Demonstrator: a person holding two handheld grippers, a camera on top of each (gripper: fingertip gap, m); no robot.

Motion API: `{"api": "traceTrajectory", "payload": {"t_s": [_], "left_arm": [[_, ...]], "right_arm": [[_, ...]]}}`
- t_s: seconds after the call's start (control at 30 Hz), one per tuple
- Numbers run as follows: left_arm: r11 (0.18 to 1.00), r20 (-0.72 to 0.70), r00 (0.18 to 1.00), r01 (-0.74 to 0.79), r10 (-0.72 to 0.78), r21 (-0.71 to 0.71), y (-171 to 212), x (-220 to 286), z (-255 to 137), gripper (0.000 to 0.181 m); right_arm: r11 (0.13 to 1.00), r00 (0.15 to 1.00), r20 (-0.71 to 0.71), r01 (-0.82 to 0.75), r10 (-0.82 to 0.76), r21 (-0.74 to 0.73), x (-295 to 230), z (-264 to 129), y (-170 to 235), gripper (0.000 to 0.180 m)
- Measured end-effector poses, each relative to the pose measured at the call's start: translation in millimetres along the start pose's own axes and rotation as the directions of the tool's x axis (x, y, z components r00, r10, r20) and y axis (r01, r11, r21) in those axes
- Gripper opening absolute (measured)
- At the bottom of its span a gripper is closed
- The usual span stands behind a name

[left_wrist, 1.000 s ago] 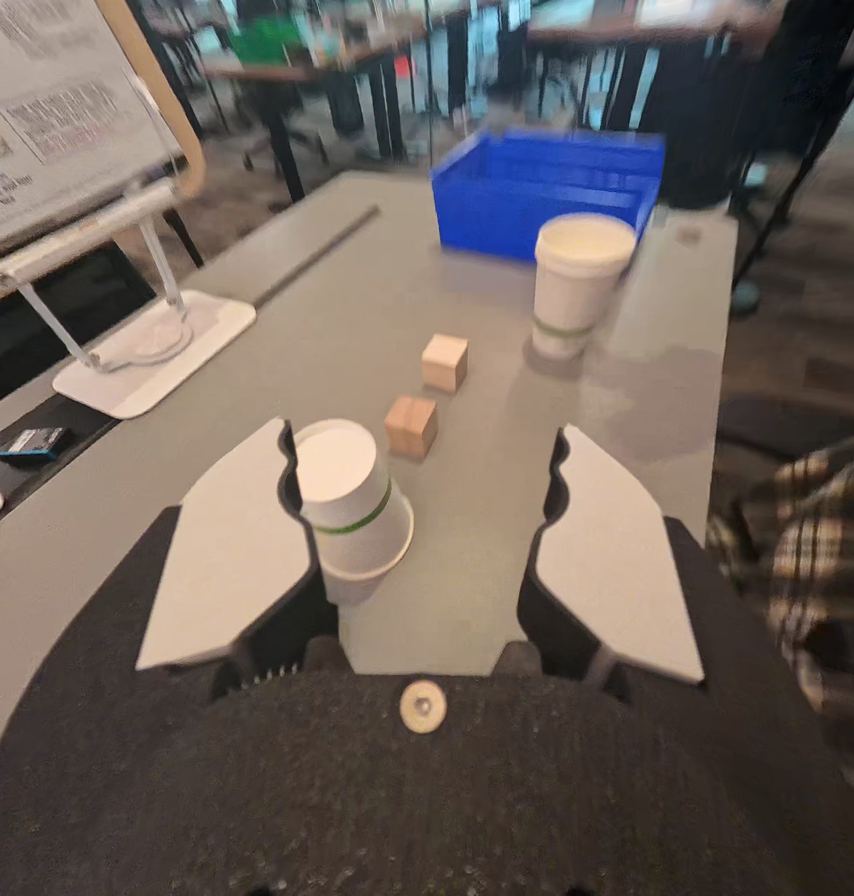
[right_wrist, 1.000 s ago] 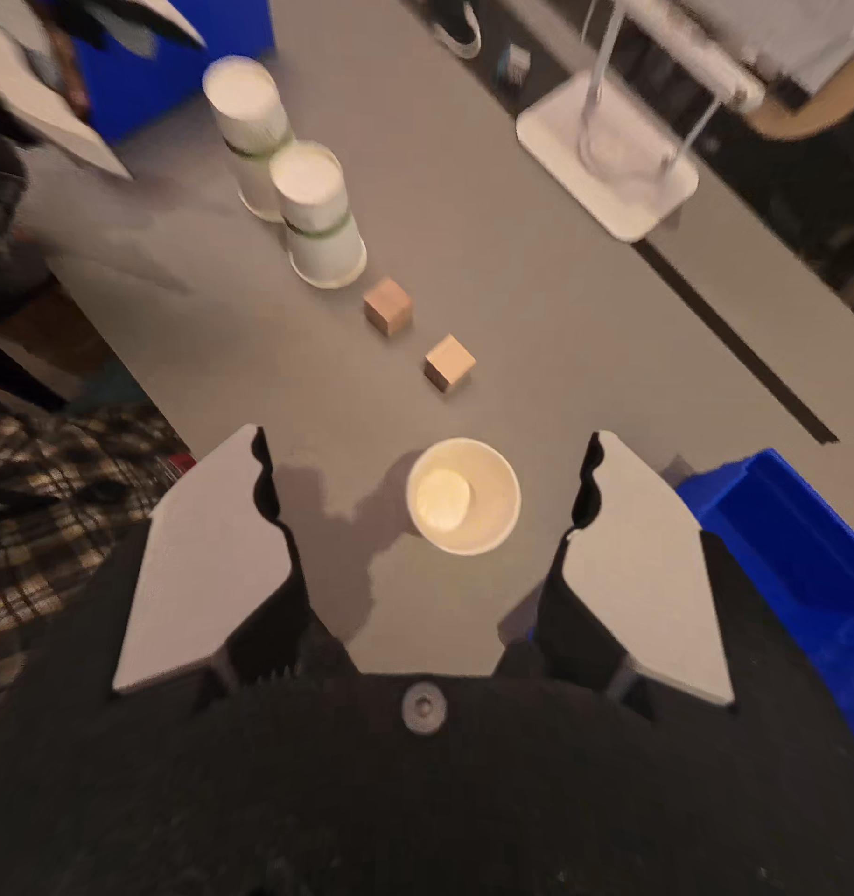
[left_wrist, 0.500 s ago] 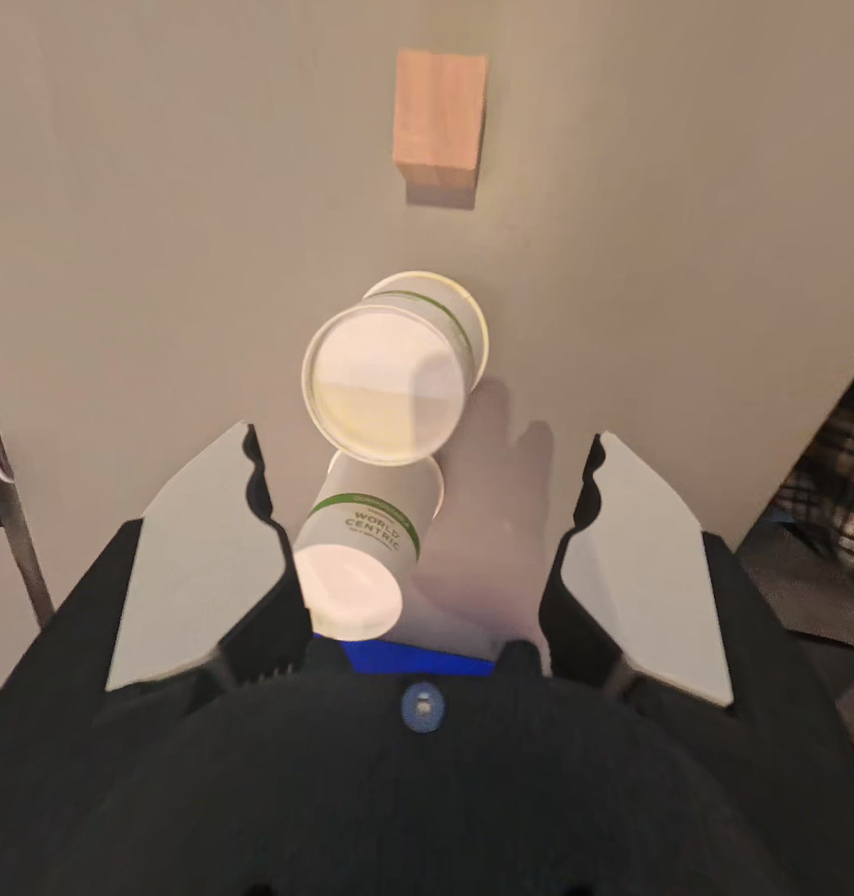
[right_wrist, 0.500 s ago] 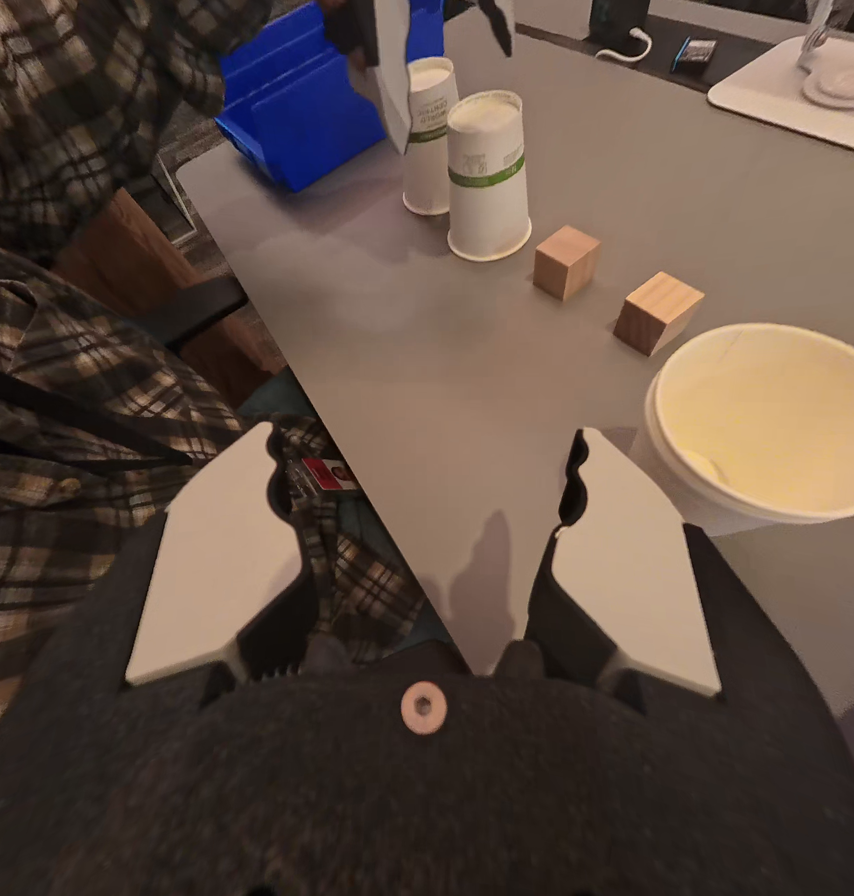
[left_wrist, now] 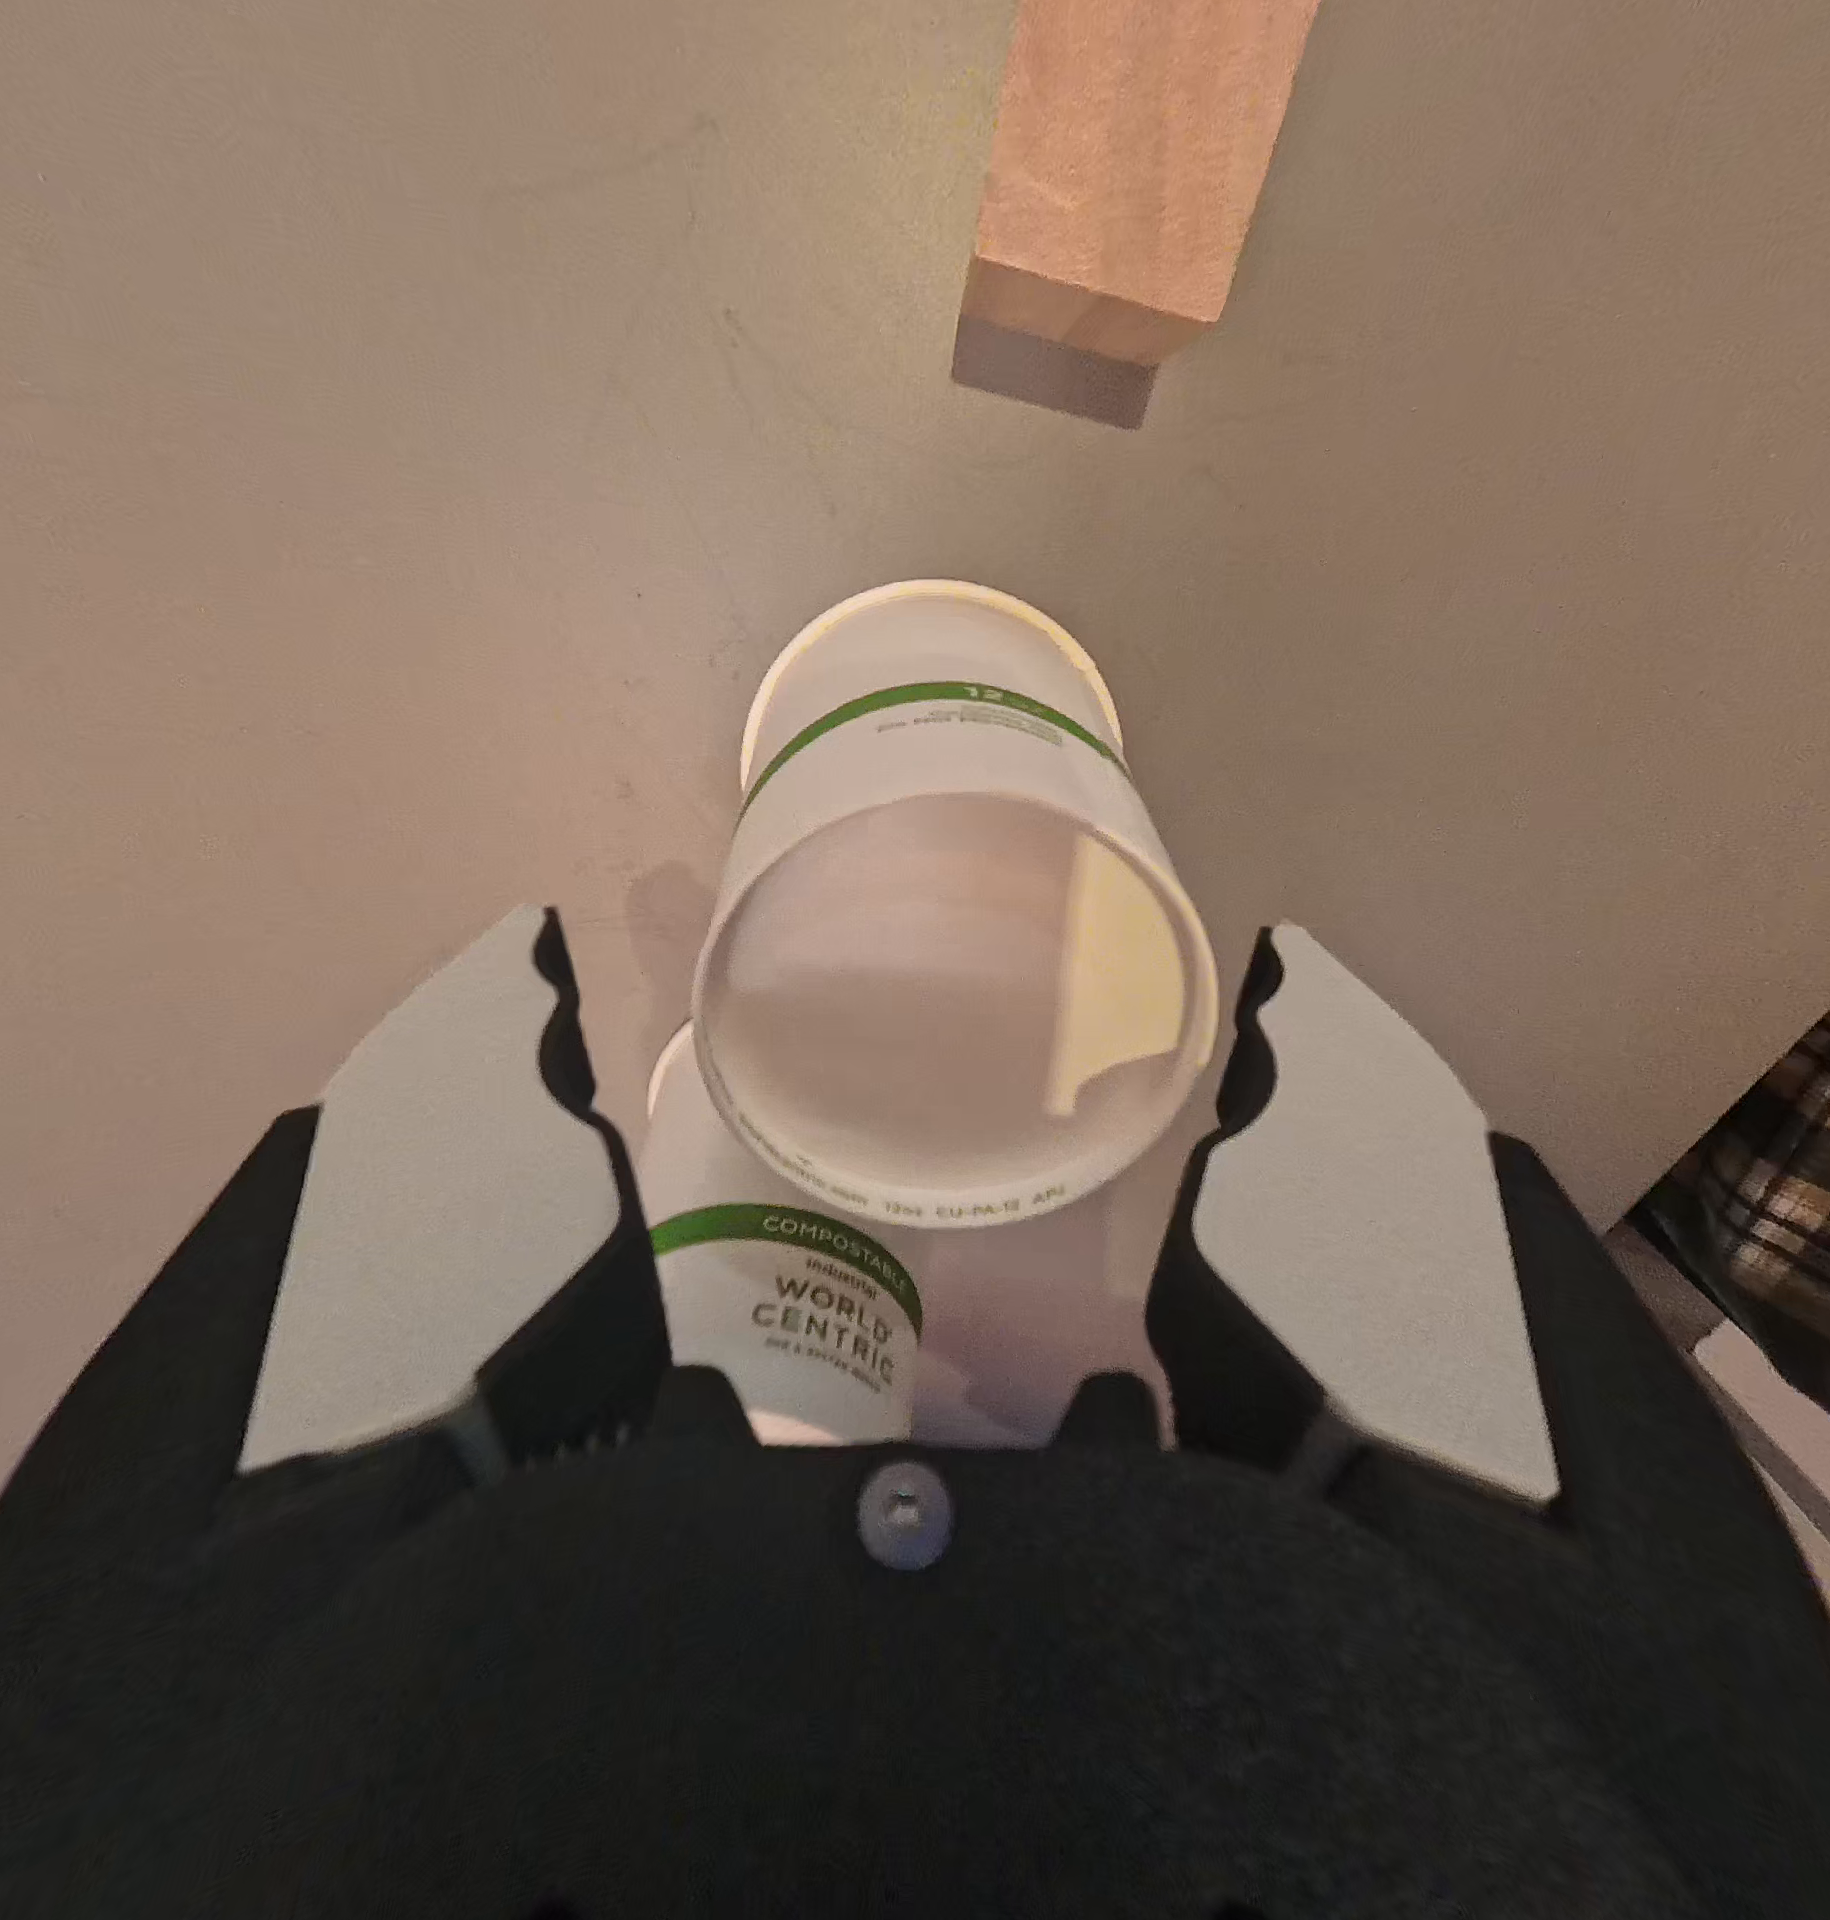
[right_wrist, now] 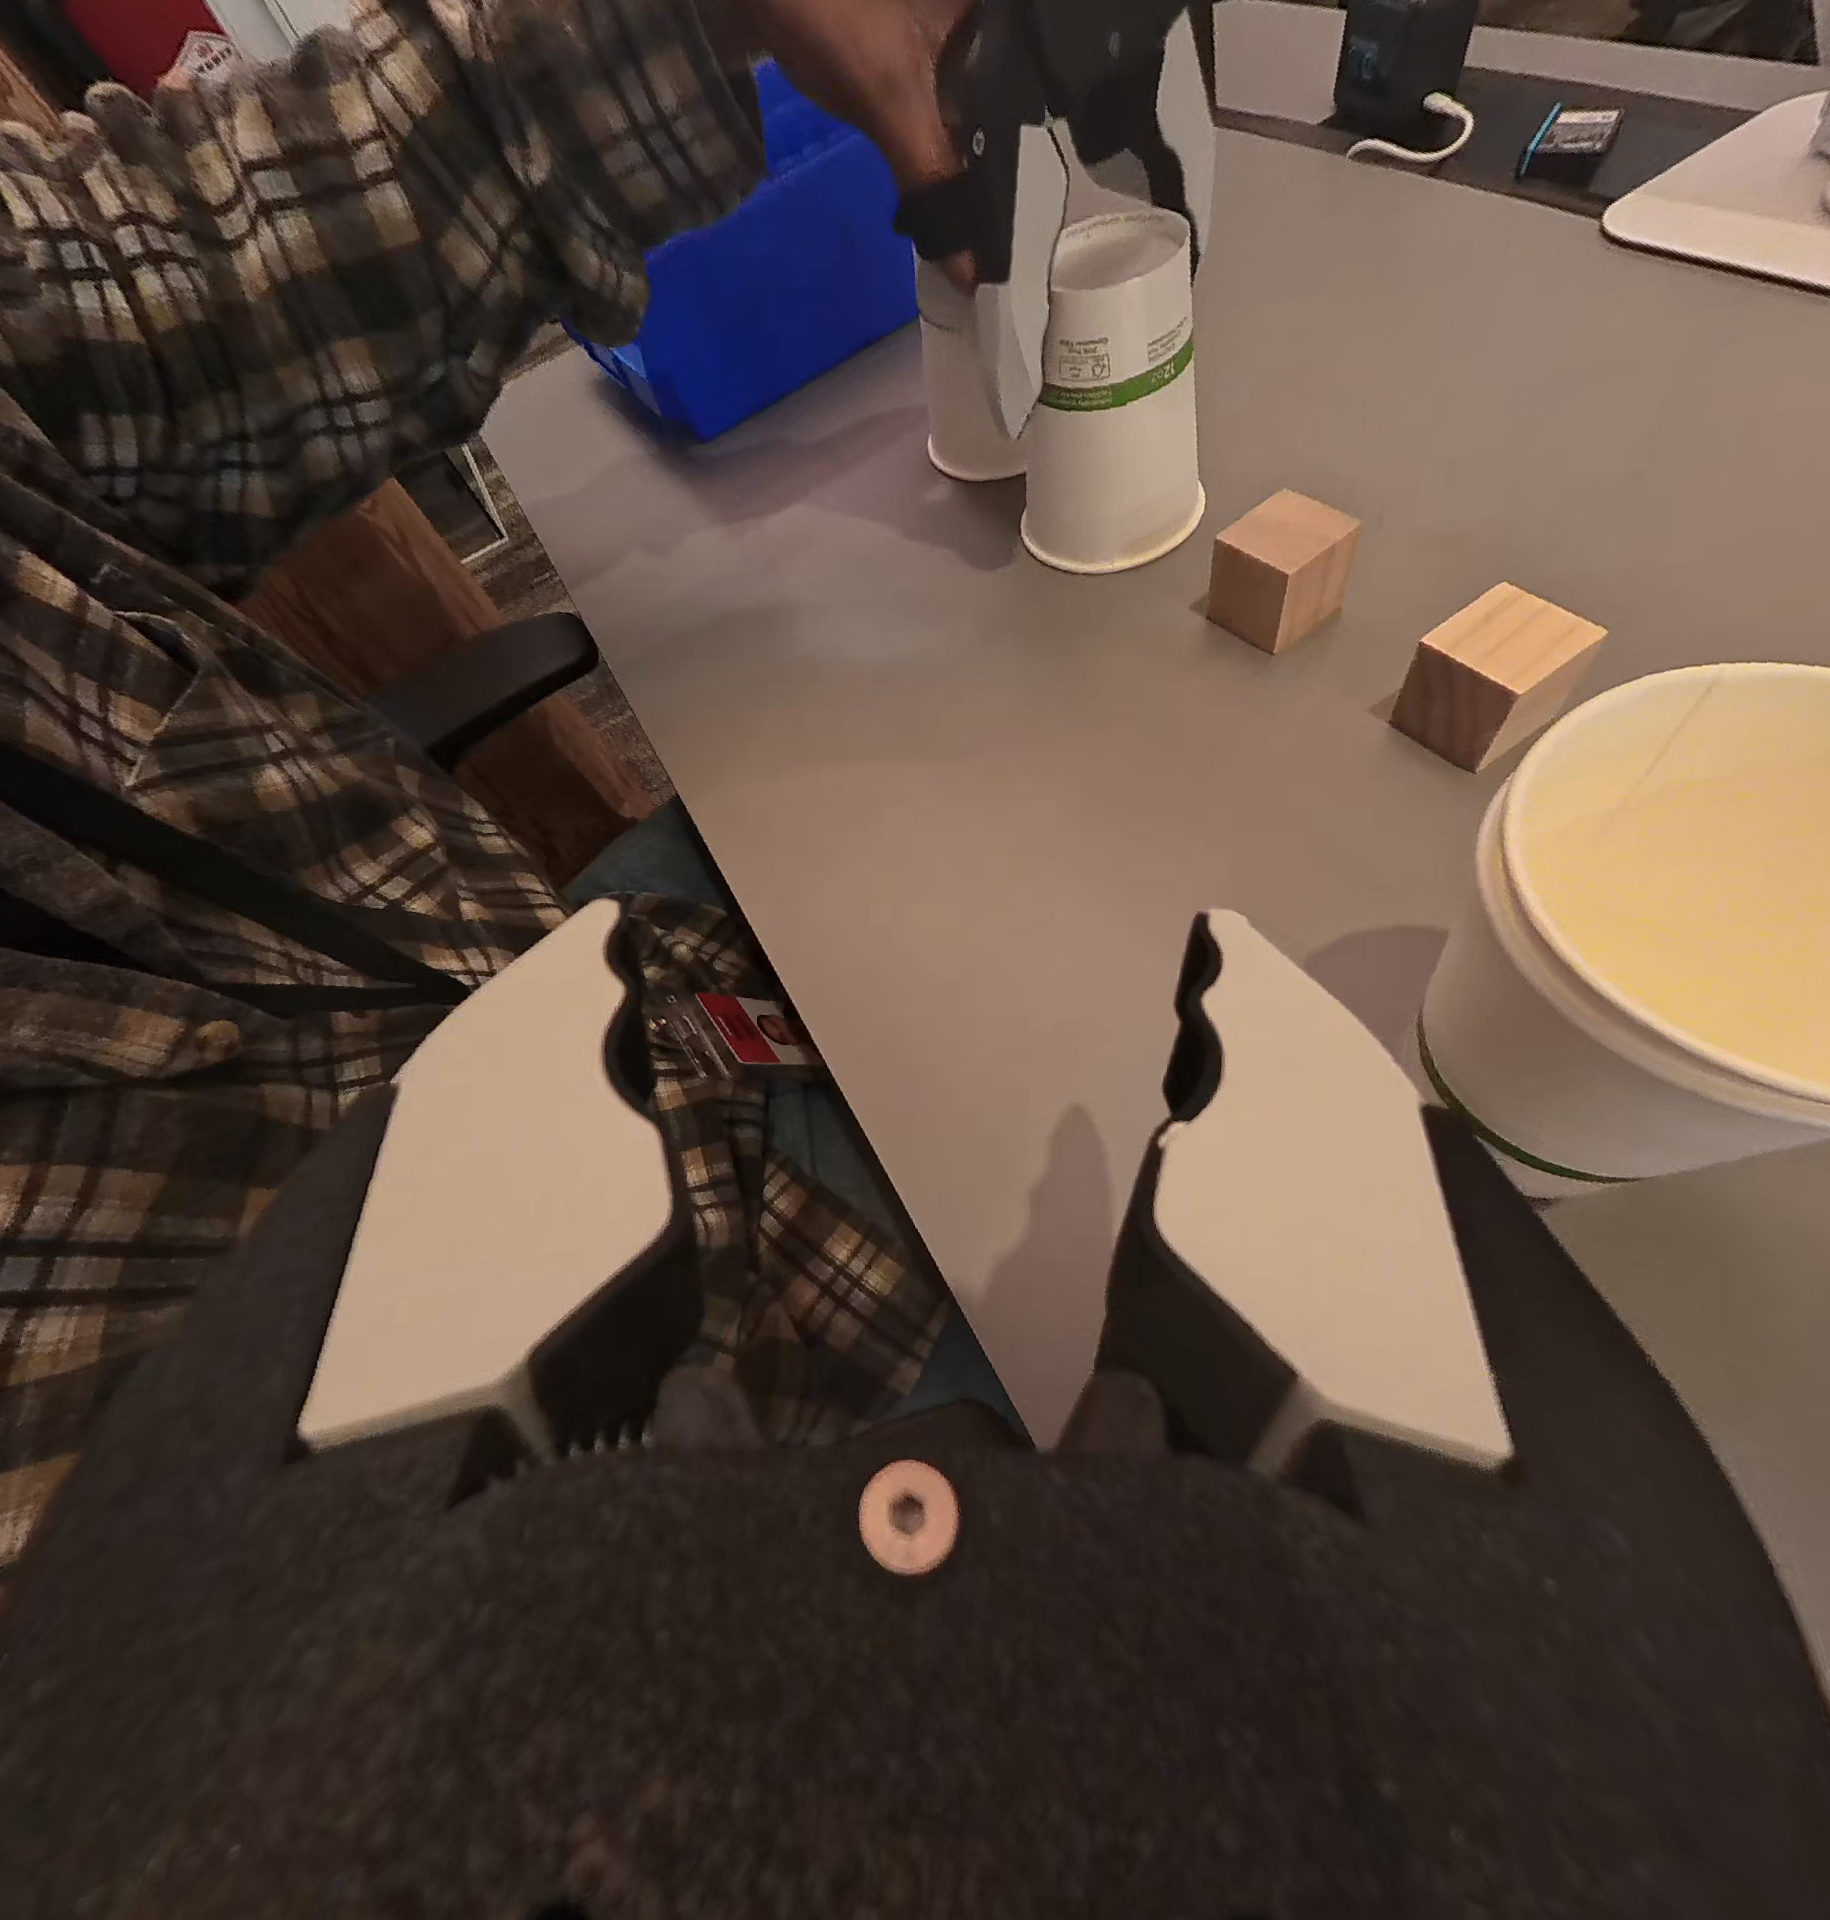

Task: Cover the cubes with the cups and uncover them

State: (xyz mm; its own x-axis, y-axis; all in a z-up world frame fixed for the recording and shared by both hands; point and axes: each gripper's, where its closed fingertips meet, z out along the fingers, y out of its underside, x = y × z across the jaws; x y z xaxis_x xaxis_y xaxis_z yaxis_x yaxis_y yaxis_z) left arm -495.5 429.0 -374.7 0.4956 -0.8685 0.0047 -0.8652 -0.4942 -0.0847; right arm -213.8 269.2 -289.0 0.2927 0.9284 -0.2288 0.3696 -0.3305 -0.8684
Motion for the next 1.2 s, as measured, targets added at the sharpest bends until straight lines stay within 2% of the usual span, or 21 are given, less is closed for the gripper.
{"api": "traceTrajectory", "payload": {"t_s": [0.13,0.33,0.47,0.57,0.67,0.73,0.8,0.9,1.0,1.07,1.2], "left_arm": [[1.0,-0.051,0.999,-0.014,0.015,0.022,-2.9,6.8,3.8,0.091],[0.996,-0.105,0.994,0.023,-0.014,0.086,-2.0,8.7,-10.7,0.091],[0.972,-0.144,0.988,0.091,-0.06,0.218,-4.3,6.6,-37.8,0.091],[0.919,-0.203,0.974,0.165,-0.096,0.357,-8.9,7.5,-63.8,0.09],[0.816,-0.289,0.95,0.261,-0.121,0.516,-15.4,11.3,-92.6,0.09],[0.712,-0.357,0.926,0.334,-0.124,0.618,-20.8,15.3,-113.0,0.09],[0.577,-0.441,0.892,0.414,-0.101,0.704,-27.8,23.1,-134.6,0.091],[0.312,-0.561,0.828,0.53,0.011,0.788,-42.0,42.3,-168.2,0.091],[0.082,-0.66,0.733,0.657,0.166,0.749,-53.9,67.7,-188.8,0.09],[0.012,-0.701,0.668,0.722,0.248,0.692,-61.3,85.2,-189.2,0.09],[-0.058,-0.74,0.57,0.804,0.357,0.592,-72.6,110.6,-182.2,0.09]], "right_arm": [[1.0,1.0,0.005,-0.005,0.005,0.017,-0.1,-0.9,-1.6,0.09],[0.999,1.0,0.007,0.005,-0.005,0.034,-2.4,-2.0,-5.9,0.085],[0.999,1.0,0.01,0.011,-0.011,0.051,-2.7,0.4,-11.1,0.085],[0.996,1.0,0.01,0.007,-0.008,0.089,-1.5,3.5,-20.2,0.085],[0.989,1.0,-0.006,0.02,-0.019,0.149,0.2,8.5,-35.7,0.085],[0.98,0.999,-0.034,0.042,-0.036,0.194,3.3,13.8,-48.7,0.085],[0.967,0.996,-0.058,0.077,-0.064,0.244,6.9,21.8,-63.7,0.084],[0.944,0.992,-0.07,0.118,-0.101,0.309,13.6,38.1,-88.4,0.084],[0.929,0.987,-0.055,0.161,-0.152,0.332,17.3,57.6,-110.2,0.081],[0.921,0.979,-0.045,0.203,-0.199,0.333,15.9,67.9,-121.9,0.077],[0.902,0.953,-0.017,0.291,-0.301,0.32,4.5,79.5,-138.3,0.067]]}}
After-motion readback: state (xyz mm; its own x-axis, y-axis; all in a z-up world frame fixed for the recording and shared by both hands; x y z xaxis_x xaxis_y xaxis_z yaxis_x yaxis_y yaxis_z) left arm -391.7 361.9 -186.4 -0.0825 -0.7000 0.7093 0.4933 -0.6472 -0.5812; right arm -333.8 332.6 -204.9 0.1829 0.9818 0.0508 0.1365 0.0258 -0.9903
